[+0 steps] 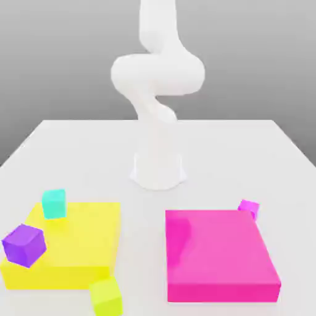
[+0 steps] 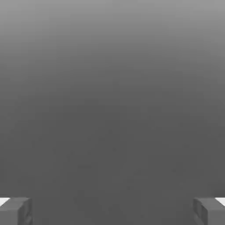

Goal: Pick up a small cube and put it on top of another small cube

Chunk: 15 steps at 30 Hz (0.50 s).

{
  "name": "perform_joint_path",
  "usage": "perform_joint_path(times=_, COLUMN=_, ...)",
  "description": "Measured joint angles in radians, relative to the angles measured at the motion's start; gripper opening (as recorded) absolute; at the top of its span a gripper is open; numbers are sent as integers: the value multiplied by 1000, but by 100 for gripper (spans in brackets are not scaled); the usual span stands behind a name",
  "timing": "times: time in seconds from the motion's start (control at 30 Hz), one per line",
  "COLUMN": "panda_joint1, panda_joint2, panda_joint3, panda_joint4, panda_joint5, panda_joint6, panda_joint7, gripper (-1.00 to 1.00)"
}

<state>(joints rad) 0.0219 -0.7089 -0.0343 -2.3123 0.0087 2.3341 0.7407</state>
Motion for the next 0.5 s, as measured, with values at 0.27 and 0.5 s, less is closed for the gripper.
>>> perform_joint_path(times=0.27, panda_joint1=61, panda_joint2=295, panda_joint3=-109, panda_joint4=-40, panda_joint5=45, panda_joint6=112, panda_joint7=-205, gripper=0)
perform_joint_path(times=0.5, panda_joint1=85, panda_joint2=550, panda_joint3=-177, panda_joint4=-74, panda_joint5=106, panda_joint6=205, panda_joint7=-396, gripper=0)
